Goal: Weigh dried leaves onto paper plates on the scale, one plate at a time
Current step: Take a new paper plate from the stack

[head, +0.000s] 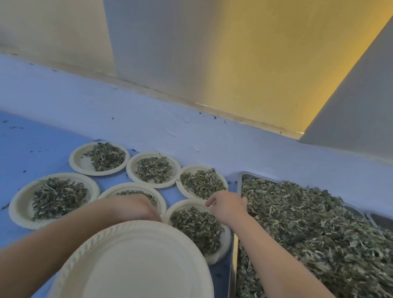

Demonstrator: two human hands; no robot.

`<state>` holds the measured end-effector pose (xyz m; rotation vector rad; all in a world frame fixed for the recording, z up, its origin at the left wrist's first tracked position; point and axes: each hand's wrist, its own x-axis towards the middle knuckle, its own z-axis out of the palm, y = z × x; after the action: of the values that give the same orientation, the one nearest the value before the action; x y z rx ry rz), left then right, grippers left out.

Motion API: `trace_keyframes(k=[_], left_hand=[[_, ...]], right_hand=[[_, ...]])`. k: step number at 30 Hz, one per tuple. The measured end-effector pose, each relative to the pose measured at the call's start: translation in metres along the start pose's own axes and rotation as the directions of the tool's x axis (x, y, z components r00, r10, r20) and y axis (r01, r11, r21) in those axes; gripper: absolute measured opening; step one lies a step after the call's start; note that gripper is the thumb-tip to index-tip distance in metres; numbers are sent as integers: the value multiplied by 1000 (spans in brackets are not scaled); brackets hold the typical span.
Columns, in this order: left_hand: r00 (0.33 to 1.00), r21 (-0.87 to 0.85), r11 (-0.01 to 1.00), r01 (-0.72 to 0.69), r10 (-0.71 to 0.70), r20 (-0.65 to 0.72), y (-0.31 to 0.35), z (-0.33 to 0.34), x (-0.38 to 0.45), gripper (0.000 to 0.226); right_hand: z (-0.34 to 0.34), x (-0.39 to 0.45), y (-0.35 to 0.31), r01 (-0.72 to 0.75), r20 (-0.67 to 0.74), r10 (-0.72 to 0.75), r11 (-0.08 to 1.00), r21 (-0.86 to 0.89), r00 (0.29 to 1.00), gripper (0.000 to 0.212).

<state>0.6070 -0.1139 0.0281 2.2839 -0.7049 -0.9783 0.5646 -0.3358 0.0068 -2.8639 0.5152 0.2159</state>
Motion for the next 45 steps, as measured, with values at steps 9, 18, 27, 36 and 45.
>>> trace_keyframes(k=[9,18,27,36,45], left_hand=[[926,-541,795,-273,65,-373,28,-33,-90,20],[644,-12,956,-295,189,-741,63,13,-174,13],[529,-292,956,34,-265,-806,8,115,-191,25],[371,-129,969,210,-201,-906,38,128,-201,27],[342,-141,983,120,-175,-923,47,137,-268,23]], right_hand=[[-55,-61,-50,273,-147,-232,867,417,961,24],[-100,-171,-96,499,-282,-413,758,420,866,23],[-29,-214,-54,297,-154,-277,946,127,949,32],[-39,-225,-53,353,-420,-217,893,279,881,34],[-49,-264,-48,455,-412,-291,802,387,863,31]])
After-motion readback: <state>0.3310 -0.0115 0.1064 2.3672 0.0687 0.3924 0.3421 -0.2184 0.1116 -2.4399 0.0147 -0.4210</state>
